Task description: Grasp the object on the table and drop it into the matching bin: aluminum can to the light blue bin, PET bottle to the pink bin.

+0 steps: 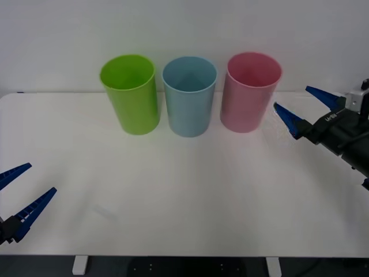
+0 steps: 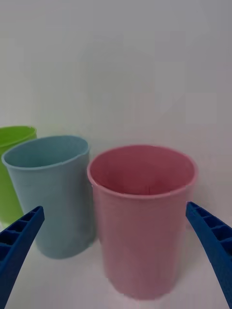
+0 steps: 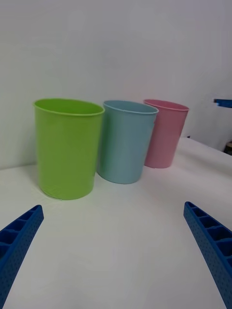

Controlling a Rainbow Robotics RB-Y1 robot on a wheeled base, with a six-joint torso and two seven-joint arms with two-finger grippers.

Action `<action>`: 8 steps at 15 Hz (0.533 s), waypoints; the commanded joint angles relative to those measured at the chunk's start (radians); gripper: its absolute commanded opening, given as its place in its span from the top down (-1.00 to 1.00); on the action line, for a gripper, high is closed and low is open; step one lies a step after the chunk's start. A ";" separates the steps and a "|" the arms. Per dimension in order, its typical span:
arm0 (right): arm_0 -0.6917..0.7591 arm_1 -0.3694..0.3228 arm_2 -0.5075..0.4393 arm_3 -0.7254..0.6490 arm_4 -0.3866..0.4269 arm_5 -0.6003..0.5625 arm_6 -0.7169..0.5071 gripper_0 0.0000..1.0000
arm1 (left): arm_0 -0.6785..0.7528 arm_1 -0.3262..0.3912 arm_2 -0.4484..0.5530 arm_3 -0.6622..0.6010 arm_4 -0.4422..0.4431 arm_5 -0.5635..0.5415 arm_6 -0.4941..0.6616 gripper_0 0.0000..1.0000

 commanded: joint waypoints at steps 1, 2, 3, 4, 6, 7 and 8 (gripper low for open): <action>0.086 -0.045 -0.027 -0.003 -0.082 -0.004 0.088 -1.00 | 0.000 0.000 0.000 0.000 0.000 0.000 0.000 -1.00; 0.114 -0.053 -0.039 -0.003 -0.098 -0.012 0.111 -1.00 | 0.000 0.000 0.000 0.000 0.000 0.000 0.000 -1.00; 0.143 -0.056 -0.059 -0.003 -0.113 -0.027 0.131 -1.00 | 0.000 0.000 0.000 0.000 0.000 0.000 0.000 -1.00; 0.171 -0.056 -0.087 -0.003 -0.115 -0.062 0.132 -1.00 | 0.000 0.000 0.000 0.000 0.000 0.000 0.000 -1.00; 0.218 -0.054 -0.128 -0.002 -0.133 -0.122 0.132 -1.00 | 0.000 0.000 0.000 0.000 0.000 0.000 0.000 -1.00; 0.252 -0.056 -0.153 -0.003 -0.144 -0.159 0.135 -1.00 | 0.000 0.000 0.000 0.000 0.000 0.000 0.000 -1.00; 0.279 -0.056 -0.171 -0.003 -0.153 -0.188 0.135 -1.00 | 0.000 0.000 0.000 0.000 0.000 0.000 0.000 -1.00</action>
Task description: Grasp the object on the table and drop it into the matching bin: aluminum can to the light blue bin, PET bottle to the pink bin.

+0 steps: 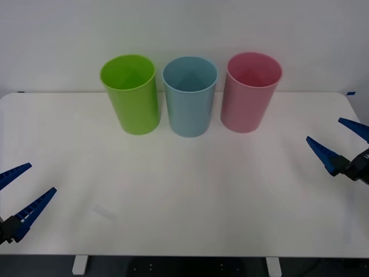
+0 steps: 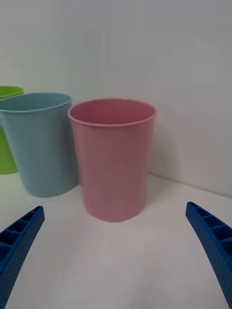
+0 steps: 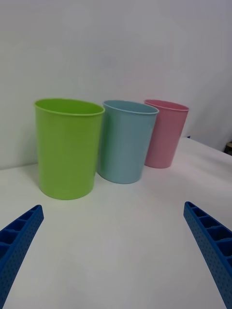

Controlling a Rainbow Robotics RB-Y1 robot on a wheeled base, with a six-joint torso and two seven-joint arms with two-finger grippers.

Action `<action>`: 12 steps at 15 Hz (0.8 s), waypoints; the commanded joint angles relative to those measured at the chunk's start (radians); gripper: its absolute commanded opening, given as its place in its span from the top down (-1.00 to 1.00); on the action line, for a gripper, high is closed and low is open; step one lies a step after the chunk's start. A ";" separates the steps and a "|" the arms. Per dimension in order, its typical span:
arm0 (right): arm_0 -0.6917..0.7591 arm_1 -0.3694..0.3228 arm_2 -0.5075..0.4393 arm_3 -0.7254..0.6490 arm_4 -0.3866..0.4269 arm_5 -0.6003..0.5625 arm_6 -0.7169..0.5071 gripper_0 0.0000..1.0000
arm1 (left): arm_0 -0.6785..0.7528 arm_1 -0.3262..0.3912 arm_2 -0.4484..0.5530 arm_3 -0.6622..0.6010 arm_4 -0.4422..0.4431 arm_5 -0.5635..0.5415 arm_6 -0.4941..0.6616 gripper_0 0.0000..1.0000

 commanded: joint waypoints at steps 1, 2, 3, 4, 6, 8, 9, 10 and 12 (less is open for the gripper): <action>0.073 0.001 -0.053 0.000 -0.023 -0.085 0.002 -1.00 | 0.000 0.000 0.000 0.000 0.000 0.000 0.000 -1.00; 0.098 0.001 -0.067 0.001 -0.026 -0.109 0.004 -1.00 | 0.000 0.000 0.000 0.000 0.000 0.000 0.000 -1.00; 0.119 0.004 -0.081 0.001 -0.034 -0.137 0.010 -1.00 | 0.000 0.000 0.000 0.000 0.000 0.000 0.000 -1.00; 0.130 0.004 -0.089 0.001 -0.042 -0.155 0.015 -1.00 | 0.000 0.000 0.000 0.000 0.000 0.000 0.000 -1.00; 0.144 0.004 -0.101 0.001 -0.054 -0.180 0.028 -1.00 | 0.000 0.000 0.000 0.000 0.000 0.000 0.000 -1.00; 0.156 0.004 -0.101 0.000 -0.071 -0.190 0.034 -1.00 | 0.000 0.000 0.000 0.000 0.000 0.000 0.000 -1.00; 0.168 0.004 -0.108 0.000 -0.083 -0.197 0.039 -1.00 | 0.000 0.000 0.000 0.000 0.000 0.000 0.000 -1.00; 0.181 0.002 -0.116 -0.004 -0.086 -0.201 0.041 -1.00 | 0.000 0.000 0.000 0.000 0.000 0.000 0.000 -1.00; 0.210 0.004 -0.128 -0.004 -0.100 -0.209 0.045 -1.00 | 0.000 0.000 0.000 0.000 0.000 0.000 0.000 -1.00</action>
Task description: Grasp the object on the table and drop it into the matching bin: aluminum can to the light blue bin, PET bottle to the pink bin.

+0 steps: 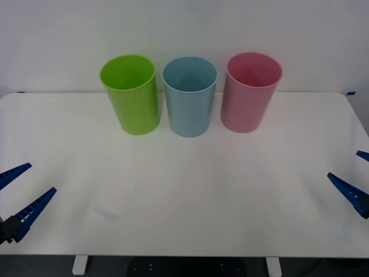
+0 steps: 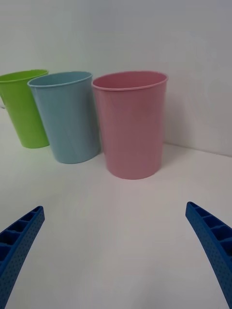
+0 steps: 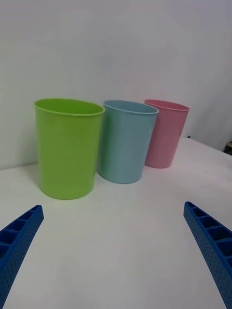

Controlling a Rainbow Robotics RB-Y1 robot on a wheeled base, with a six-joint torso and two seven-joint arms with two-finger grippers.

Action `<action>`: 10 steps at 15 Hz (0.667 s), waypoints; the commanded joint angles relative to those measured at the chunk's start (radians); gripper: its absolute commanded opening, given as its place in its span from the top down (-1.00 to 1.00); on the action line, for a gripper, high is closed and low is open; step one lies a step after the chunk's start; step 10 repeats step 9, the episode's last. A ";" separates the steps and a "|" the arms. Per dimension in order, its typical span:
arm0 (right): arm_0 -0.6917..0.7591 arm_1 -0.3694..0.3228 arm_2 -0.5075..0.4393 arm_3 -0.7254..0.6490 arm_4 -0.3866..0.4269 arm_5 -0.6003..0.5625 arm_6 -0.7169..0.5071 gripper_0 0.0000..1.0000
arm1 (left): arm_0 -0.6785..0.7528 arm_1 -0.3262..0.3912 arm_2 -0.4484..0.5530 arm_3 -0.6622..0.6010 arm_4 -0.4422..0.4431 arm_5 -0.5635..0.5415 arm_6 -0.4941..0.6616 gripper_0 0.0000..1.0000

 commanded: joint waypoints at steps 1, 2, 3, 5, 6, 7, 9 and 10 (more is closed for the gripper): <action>0.037 0.001 -0.017 0.000 -0.020 -0.013 0.007 -1.00 | 0.000 0.000 0.000 0.000 0.000 0.000 0.000 -1.00; 0.051 -0.001 -0.021 0.000 -0.029 -0.019 0.007 -1.00 | 0.000 0.000 0.000 0.000 0.000 0.000 0.000 -1.00; 0.067 -0.001 -0.025 -0.002 -0.035 -0.025 0.007 -1.00 | 0.000 0.000 0.000 0.000 0.000 0.000 0.000 -1.00; 0.082 0.001 -0.028 0.000 -0.035 -0.025 0.001 -1.00 | 0.000 0.000 0.000 0.000 0.000 0.000 0.000 -1.00; 0.082 0.001 -0.028 0.000 -0.035 -0.025 0.001 -1.00 | 0.000 0.000 0.000 0.000 0.000 0.000 0.000 -1.00; 0.082 0.001 -0.028 0.000 -0.035 -0.025 0.001 -1.00 | 0.000 0.000 0.000 0.000 0.000 0.000 0.000 -1.00; 0.082 0.001 -0.028 0.000 -0.035 -0.025 0.001 -1.00 | 0.000 0.000 0.000 0.000 0.000 0.000 0.000 -1.00; 0.082 0.001 -0.028 0.000 -0.035 -0.025 0.001 -1.00 | 0.000 0.000 0.000 0.000 0.000 0.000 0.000 -1.00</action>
